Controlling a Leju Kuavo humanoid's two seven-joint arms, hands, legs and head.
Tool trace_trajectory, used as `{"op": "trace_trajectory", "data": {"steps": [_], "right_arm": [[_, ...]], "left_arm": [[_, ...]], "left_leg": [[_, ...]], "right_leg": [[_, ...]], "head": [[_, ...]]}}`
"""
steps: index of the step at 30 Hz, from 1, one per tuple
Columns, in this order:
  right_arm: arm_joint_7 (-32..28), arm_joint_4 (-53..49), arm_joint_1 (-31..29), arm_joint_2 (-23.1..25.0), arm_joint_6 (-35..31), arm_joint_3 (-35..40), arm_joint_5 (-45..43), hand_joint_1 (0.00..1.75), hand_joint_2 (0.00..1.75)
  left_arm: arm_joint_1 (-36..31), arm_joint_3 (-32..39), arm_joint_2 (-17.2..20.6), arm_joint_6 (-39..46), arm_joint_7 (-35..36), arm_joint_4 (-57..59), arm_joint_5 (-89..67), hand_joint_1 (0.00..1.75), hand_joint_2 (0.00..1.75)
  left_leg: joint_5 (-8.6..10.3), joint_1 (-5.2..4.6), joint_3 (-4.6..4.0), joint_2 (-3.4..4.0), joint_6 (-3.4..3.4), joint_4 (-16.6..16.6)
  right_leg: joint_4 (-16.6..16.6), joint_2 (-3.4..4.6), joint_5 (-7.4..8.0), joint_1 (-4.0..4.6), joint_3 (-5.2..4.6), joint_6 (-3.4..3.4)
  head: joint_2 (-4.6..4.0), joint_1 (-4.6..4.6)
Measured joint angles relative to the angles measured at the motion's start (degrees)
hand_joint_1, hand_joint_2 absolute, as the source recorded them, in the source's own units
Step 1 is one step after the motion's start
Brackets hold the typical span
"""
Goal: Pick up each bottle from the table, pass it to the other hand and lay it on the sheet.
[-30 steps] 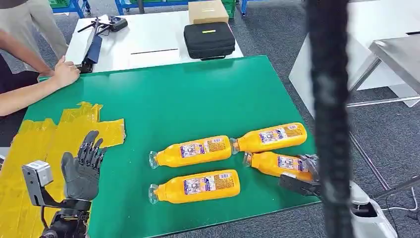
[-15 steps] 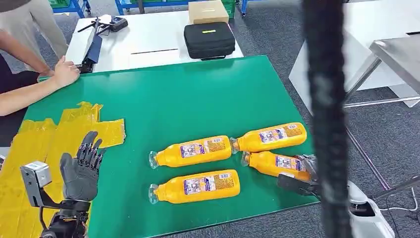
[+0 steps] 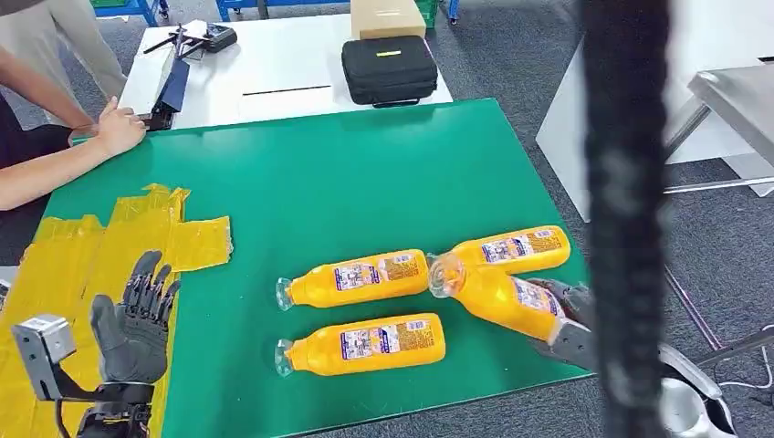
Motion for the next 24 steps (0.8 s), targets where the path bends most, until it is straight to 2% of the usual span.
{"op": "trace_trajectory", "data": {"steps": [6,7,8,10,15,21,22,24], "right_arm": [[-0.8,-0.9,-0.1,0.2,-0.3,-0.8,-1.8,1.75,1.75],[-1.8,-8.6,-1.0,2.2,-0.1,-7.9,-9.3,1.75,1.75],[-0.6,-13.4,-1.0,4.4,-0.1,-12.2,-6.6,1.75,1.75],[0.5,-14.5,-1.3,5.4,-0.9,-13.6,-3.8,1.75,1.75],[4.2,-13.8,-5.0,7.7,-4.0,-12.7,1.0,1.75,1.75],[4.8,-12.4,-7.7,8.8,-5.3,-10.8,1.5,1.75,1.75],[4.8,-12.2,-7.8,8.9,-5.4,-10.6,1.5,1.75,1.75],[4.8,-12.1,-8.0,9.0,-5.5,-10.4,1.4,1.75,1.75]], "left_arm": [[0.1,0.2,0.0,0.1,-0.2,-0.1,0.0,0.0,0.0],[0.5,0.7,-0.4,0.1,-0.9,-0.7,0.3,0.0,0.0],[0.6,0.9,-0.5,0.1,-1.2,-1.0,0.6,0.0,0.0],[0.6,0.9,-0.5,-0.3,-1.3,-1.0,1.1,0.0,0.0],[-0.7,0.3,-0.5,-2.4,-1.4,-1.0,2.0,0.0,0.0],[-2.3,-0.7,-0.5,-2.7,-1.3,-1.0,2.2,0.0,0.0],[-2.4,-0.7,-0.5,-2.7,-1.3,-1.0,2.2,0.0,1.75],[-2.4,-0.8,-0.5,-2.8,-1.2,-1.0,2.4,0.0,1.75]], "left_leg": [[0.0,0.0,-0.01,0.0,0.0,0.0],[0.01,0.0,-0.03,-0.08,0.01,0.0],[0.0,0.0,-0.09,-0.11,0.01,0.0],[0.0,0.01,-0.11,-0.09,0.01,0.0],[0.07,0.01,-0.11,-0.07,0.06,0.0],[0.13,0.01,-0.14,-0.11,0.09,0.0],[0.13,0.01,-0.15,-0.11,0.09,0.0],[0.12,0.01,-0.19,-0.11,0.09,0.0]], "right_leg": [[0.0,0.0,0.0,0.0,-0.02,0.0],[0.0,-0.07,-0.02,0.01,-0.05,0.01],[0.0,-0.12,-0.03,0.01,-0.07,0.02],[0.0,-0.12,-0.03,0.01,-0.07,0.02],[0.0,-0.11,-0.01,0.01,-0.1,0.02],[0.0,-0.17,0.0,0.02,-0.09,0.02],[0.0,-0.17,0.0,0.02,-0.09,0.02],[0.0,-0.17,-0.01,0.02,-0.12,0.02]], "head": [[0.0,-0.02],[0.0,0.07],[0.0,0.02],[0.0,0.04],[0.0,0.07],[0.0,0.02],[0.0,0.07],[0.0,0.04]]}}
